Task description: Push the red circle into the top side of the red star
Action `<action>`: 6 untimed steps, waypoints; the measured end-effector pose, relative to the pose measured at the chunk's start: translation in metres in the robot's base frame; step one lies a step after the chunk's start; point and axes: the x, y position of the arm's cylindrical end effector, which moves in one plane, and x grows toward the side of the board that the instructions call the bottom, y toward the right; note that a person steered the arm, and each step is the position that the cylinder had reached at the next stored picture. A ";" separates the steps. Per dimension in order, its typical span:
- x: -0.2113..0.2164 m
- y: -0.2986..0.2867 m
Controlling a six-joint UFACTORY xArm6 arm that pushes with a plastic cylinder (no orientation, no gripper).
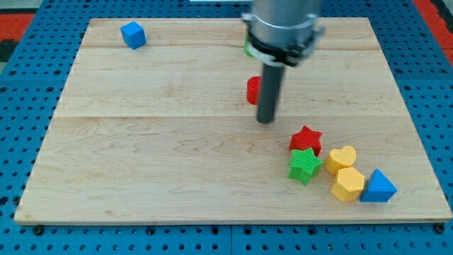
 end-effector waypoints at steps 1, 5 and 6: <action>-0.061 -0.056; -0.093 0.013; -0.058 0.013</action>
